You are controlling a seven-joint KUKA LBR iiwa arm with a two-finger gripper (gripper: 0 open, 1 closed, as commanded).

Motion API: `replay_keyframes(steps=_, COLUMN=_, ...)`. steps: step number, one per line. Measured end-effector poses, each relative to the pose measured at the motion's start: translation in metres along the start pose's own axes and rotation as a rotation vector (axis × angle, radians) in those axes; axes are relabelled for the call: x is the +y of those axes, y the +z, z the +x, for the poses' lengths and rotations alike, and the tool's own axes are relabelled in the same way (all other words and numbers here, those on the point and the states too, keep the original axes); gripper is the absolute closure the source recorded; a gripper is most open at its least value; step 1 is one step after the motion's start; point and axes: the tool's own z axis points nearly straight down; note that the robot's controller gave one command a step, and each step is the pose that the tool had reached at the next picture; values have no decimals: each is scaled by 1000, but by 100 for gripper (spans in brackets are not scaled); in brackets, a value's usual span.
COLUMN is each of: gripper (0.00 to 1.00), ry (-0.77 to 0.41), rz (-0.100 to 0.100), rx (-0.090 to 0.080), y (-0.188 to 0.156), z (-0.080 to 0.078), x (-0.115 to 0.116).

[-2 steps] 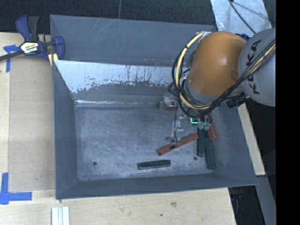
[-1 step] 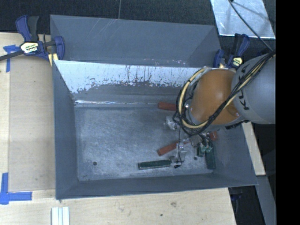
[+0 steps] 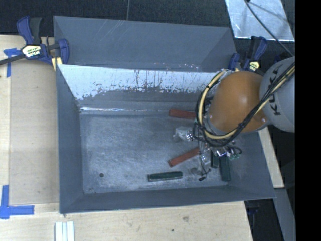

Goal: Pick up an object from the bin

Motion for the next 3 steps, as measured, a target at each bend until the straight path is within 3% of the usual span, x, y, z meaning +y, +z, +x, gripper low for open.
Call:
replay_keyframes(steps=1, gripper=0, ry=13, rz=1, rx=-1, y=0, z=-10, x=-7)
replay_keyframes(steps=2, gripper=0, ry=12, rz=-3, rx=7, y=32, z=-2, x=-4)
replay_keyframes(steps=3, gripper=0, ry=14, rz=-2, rx=5, y=32, z=-3, x=-5)
